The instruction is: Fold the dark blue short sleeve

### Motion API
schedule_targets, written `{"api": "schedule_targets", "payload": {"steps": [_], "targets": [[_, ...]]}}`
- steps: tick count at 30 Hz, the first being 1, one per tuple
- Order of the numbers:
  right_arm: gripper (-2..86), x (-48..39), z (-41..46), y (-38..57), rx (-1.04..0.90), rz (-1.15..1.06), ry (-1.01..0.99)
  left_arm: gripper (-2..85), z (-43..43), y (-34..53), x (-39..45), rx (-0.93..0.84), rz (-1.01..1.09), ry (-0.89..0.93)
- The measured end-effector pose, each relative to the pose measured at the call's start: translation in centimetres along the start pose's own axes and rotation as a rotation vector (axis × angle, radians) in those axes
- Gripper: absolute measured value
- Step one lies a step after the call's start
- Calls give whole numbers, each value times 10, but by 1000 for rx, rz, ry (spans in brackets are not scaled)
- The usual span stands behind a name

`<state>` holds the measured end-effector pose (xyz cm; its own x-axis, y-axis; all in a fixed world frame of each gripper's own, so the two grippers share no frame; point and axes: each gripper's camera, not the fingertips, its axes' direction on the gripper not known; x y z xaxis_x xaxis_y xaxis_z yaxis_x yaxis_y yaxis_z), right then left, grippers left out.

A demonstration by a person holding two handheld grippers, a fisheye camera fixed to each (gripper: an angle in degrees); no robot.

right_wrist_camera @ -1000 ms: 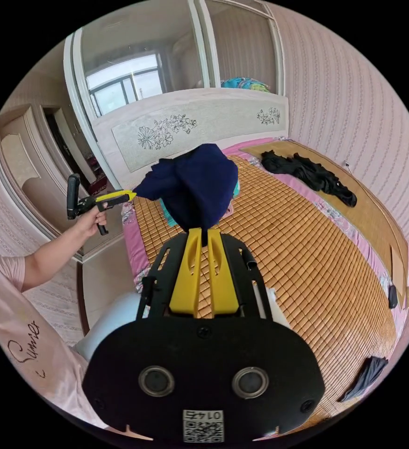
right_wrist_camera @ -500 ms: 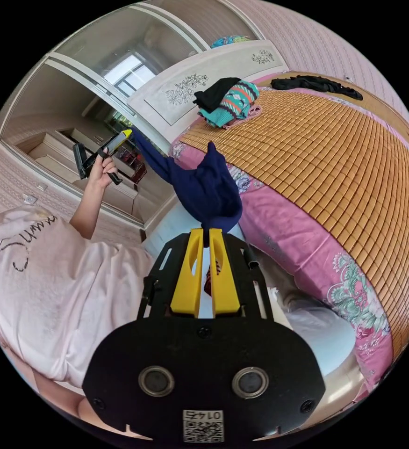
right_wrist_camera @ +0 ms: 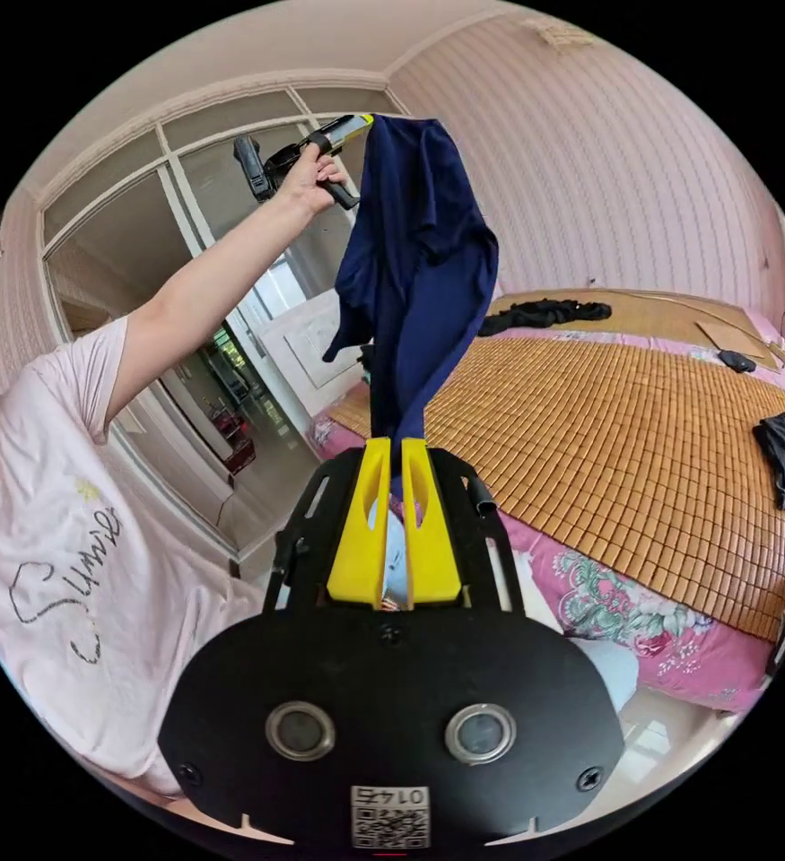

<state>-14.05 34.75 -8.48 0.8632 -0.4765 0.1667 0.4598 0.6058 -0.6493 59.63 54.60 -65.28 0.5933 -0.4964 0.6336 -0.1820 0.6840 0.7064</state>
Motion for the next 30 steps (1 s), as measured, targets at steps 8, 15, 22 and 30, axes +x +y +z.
{"api": "schedule_targets", "payload": {"steps": [8, 15, 22, 30], "targets": [[13, 84, -52, 113, -24, 364, 261, 51, 213, 129, 102, -543, -134, 202], [14, 129, -58, 221, -201, 570, 311, 57, 236, 344, 94, -963, -149, 173], [15, 130, -76, 261, -182, 590, 310, 57, 211, 443, 46, -1064, -389, 138], [15, 134, -100, 291, -123, 622, 293, 86, 266, 474, 101, -1230, -100, 141]]}}
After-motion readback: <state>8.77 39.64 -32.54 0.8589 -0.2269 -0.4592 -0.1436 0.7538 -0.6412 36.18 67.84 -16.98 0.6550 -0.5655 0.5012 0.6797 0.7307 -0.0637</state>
